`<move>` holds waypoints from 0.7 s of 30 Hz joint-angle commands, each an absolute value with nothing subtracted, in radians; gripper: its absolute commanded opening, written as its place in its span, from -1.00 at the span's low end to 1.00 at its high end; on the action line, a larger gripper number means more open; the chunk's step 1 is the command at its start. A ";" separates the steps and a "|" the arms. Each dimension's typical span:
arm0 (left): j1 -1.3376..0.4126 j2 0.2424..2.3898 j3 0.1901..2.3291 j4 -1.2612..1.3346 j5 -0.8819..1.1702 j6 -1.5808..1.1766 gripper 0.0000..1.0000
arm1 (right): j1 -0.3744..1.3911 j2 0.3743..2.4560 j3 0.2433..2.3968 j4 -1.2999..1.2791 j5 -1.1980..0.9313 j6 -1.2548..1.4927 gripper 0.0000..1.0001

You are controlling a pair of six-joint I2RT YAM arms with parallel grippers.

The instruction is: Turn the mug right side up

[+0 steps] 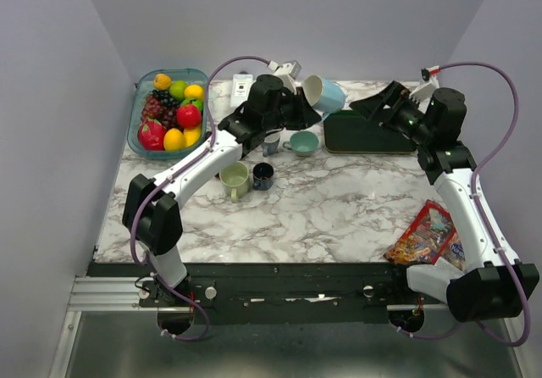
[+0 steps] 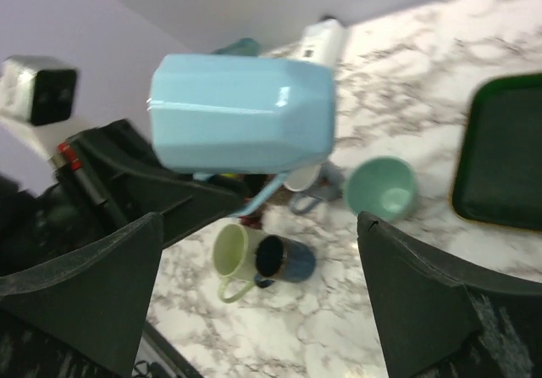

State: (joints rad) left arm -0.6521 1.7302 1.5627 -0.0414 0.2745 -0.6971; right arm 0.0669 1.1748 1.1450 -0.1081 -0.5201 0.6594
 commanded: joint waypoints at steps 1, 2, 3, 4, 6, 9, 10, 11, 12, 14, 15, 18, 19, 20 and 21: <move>-0.695 1.643 1.563 -0.283 0.103 -0.439 -1.00 | 0.069 1.170 1.164 -0.369 -0.252 0.549 1.00; -0.704 1.643 1.556 -0.308 0.094 -0.425 -1.00 | 0.069 1.181 1.170 -0.397 -0.194 0.543 1.00; -0.716 1.640 1.534 -0.352 0.072 -0.413 -1.00 | 0.069 1.192 1.189 -0.441 -0.174 0.538 1.00; -0.722 1.638 1.519 -0.371 0.065 -0.402 -1.00 | 0.069 1.199 1.196 -0.458 -0.160 0.531 1.00; -0.733 1.631 1.479 -0.400 0.052 -0.394 -1.00 | 0.071 1.229 1.216 -0.492 -0.144 0.525 1.00; -0.744 1.615 1.405 -0.420 0.019 -0.362 -1.00 | 0.069 1.249 1.218 -0.500 -0.144 0.526 1.00; -0.750 1.612 1.382 -0.426 0.008 -0.354 -1.00 | 0.069 1.253 1.215 -0.500 -0.144 0.534 1.00; -0.752 1.617 1.371 -0.433 0.009 -0.339 -1.00 | 0.069 1.256 1.213 -0.500 -0.144 0.537 1.00; -0.753 1.618 1.362 -0.440 0.009 -0.334 -1.00 | 0.069 1.265 1.213 -0.500 -0.146 0.535 1.00; -0.758 1.634 1.335 -0.442 0.008 -0.328 -1.00 | 0.069 1.273 1.215 -0.502 -0.146 0.537 1.00; -0.758 1.643 1.327 -0.446 0.009 -0.318 -1.00 | 0.069 1.282 1.215 -0.502 -0.147 0.537 1.00; -0.761 1.677 1.333 -0.468 -0.015 -0.310 -1.00 | 0.069 1.293 1.218 -0.506 -0.155 0.537 1.00; -0.762 1.686 1.336 -0.471 -0.011 -0.304 -1.00 | 0.071 1.302 1.218 -0.508 -0.156 0.535 1.00; -0.767 1.698 1.338 -0.471 -0.008 -0.299 -1.00 | 0.071 1.305 1.218 -0.509 -0.158 0.537 1.00; -0.772 1.703 1.339 -0.474 -0.014 -0.295 -1.00 | 0.069 1.311 1.218 -0.514 -0.160 0.538 1.00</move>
